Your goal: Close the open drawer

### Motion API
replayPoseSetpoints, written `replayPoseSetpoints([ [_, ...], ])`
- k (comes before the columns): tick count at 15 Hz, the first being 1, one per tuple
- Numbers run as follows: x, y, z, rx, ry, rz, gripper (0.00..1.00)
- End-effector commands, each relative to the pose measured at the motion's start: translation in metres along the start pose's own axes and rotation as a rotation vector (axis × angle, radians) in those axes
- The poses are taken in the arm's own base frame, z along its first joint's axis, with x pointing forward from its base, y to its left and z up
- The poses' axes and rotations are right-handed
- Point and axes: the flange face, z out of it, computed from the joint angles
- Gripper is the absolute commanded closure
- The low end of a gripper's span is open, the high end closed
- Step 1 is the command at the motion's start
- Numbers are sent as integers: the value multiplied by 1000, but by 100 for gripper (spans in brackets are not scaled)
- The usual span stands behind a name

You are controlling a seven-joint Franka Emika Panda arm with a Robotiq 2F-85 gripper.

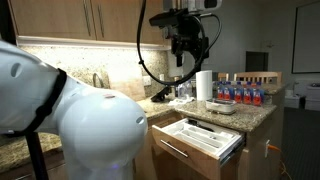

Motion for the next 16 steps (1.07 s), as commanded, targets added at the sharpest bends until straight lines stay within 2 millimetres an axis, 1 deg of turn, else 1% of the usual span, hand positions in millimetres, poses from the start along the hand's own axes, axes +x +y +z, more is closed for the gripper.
replayPoseSetpoints([
  [1,0,0,-1,0,-1,0,0],
  [10,0,0,-1,0,-1,0,0],
  [12,11,-2,-1,1,-17,4,0],
  [16,23,-9,3,-4,-22,4,0],
])
